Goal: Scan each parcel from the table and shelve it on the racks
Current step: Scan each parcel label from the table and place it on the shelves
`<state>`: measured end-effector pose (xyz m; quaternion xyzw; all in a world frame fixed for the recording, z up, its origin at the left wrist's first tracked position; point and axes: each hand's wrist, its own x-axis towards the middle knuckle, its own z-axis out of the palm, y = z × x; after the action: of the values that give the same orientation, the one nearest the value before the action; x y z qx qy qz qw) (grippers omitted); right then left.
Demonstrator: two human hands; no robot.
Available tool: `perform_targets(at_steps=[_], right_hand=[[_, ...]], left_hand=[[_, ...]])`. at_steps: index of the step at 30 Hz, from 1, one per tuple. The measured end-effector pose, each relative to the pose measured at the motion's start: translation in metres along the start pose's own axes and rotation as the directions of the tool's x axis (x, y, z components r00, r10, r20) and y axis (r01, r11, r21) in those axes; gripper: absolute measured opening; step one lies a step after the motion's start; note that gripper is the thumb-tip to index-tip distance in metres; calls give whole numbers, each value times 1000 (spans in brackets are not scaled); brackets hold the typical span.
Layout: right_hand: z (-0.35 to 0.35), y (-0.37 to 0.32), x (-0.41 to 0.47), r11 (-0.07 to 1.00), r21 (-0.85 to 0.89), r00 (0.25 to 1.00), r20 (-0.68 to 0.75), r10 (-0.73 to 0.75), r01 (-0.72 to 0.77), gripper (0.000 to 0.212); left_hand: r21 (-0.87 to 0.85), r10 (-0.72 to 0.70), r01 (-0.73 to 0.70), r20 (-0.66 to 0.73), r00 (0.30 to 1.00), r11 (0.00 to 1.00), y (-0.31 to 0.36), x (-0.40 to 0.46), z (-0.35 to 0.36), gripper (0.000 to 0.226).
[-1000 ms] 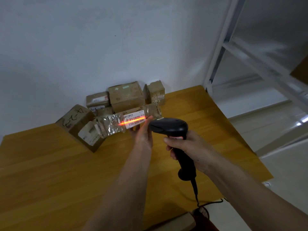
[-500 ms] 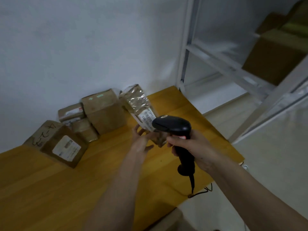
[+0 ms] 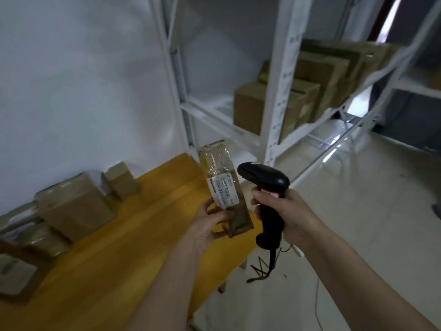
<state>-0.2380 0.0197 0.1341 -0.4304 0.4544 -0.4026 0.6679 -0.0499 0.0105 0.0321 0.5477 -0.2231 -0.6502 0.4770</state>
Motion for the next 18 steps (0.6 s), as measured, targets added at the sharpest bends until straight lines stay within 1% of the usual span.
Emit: perform_targets(at_steps=[2, 6, 10, 13, 14, 18], right_hand=[[-36, -8, -8, 999, 43, 998, -58, -12, 15, 9], [-104, -21, -22, 989, 140, 985, -171, -15, 39, 19], [-168, -29, -38, 987, 150, 976, -218, -22, 56, 22], [-210, -35, -49, 984, 166, 967, -255, -28, 72, 23], [-222, -38, -52, 983, 168, 963, -267, -28, 76, 24], [-259, -48, -58, 974, 202, 949, -313, -32, 99, 25]], left_hand=[[34, -28, 26, 57, 998, 999, -9, 2, 37, 62], [73, -58, 50, 114, 992, 996, -24, 5, 104, 49], [-33, -73, 78, 138, 988, 996, -36, 8, 161, 35], [-71, -38, 49, 141, 989, 996, -48, 10, 203, 34], [-53, -30, 38, 150, 988, 998, -53, 10, 216, 35], [115, -21, -4, 212, 977, 993, -65, 8, 261, 35]])
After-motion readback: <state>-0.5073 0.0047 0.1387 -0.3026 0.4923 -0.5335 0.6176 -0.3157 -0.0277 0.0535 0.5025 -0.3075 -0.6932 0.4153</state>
